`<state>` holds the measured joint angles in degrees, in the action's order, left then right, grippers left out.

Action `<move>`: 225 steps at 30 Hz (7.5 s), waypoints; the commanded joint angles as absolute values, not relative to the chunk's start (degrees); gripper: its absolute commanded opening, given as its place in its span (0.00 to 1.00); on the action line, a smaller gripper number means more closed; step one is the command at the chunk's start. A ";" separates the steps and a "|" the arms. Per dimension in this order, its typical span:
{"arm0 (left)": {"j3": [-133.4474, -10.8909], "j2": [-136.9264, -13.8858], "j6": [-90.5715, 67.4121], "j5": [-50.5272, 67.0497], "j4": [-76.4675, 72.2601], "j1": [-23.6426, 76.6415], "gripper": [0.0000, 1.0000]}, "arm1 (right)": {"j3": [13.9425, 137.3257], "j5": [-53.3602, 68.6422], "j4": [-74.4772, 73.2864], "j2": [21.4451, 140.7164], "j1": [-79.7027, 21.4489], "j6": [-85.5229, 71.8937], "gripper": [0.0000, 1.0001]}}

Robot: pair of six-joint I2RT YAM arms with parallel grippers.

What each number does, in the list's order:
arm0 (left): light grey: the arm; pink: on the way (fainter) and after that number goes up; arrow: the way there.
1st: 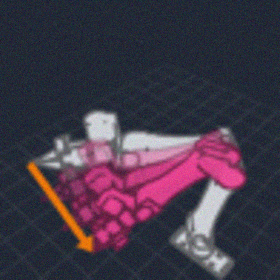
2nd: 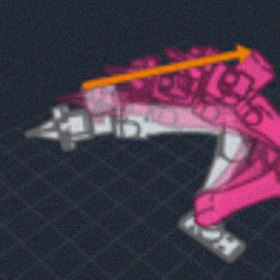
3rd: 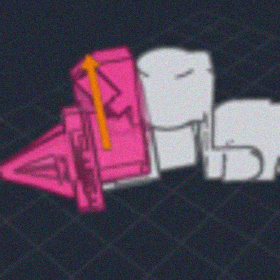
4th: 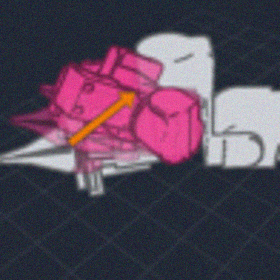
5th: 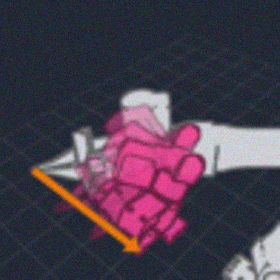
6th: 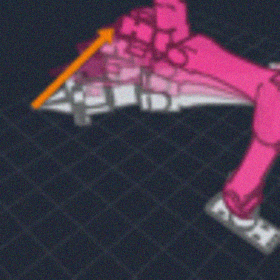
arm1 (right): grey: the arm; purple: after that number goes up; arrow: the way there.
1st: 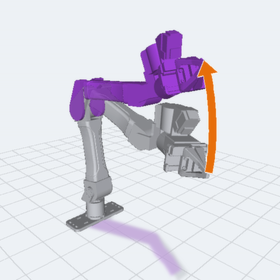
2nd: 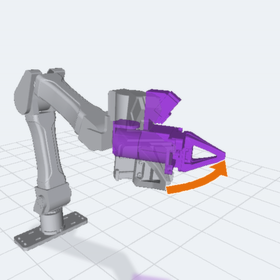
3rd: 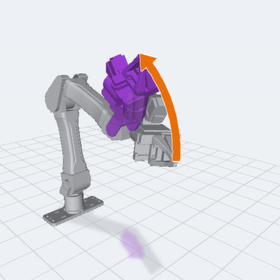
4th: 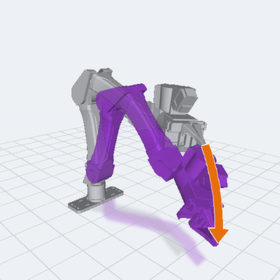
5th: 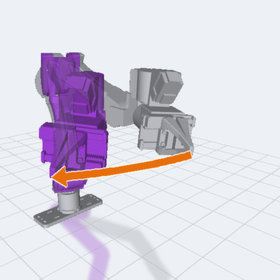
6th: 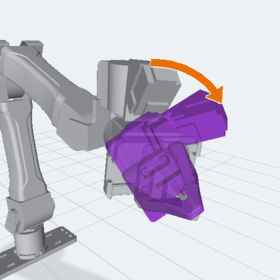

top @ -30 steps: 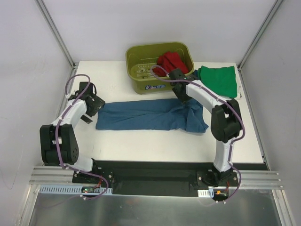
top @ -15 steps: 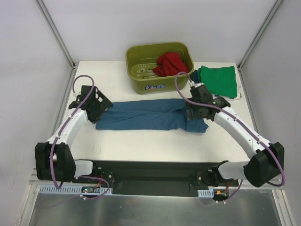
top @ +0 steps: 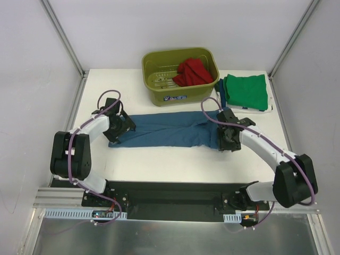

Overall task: Fold and stack the t-shirts
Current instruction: Fold the other side of the tshirt into a rectangle, then rotate the tshirt 30 degrees

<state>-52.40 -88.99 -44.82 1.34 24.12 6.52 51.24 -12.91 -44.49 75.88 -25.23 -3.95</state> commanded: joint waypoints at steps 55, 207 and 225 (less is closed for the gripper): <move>-54.05 -89.57 -41.22 -2.82 24.35 0.35 0.99 | 59.95 -7.66 -50.40 68.32 -10.63 -3.70 0.35; -31.90 -67.52 -49.48 14.42 16.43 23.03 0.99 | 100.73 7.47 -37.87 123.85 -19.16 -6.16 0.98; -36.39 -55.20 -45.70 -1.21 34.88 22.77 0.99 | 88.77 -3.42 -37.88 114.44 -14.16 5.79 0.98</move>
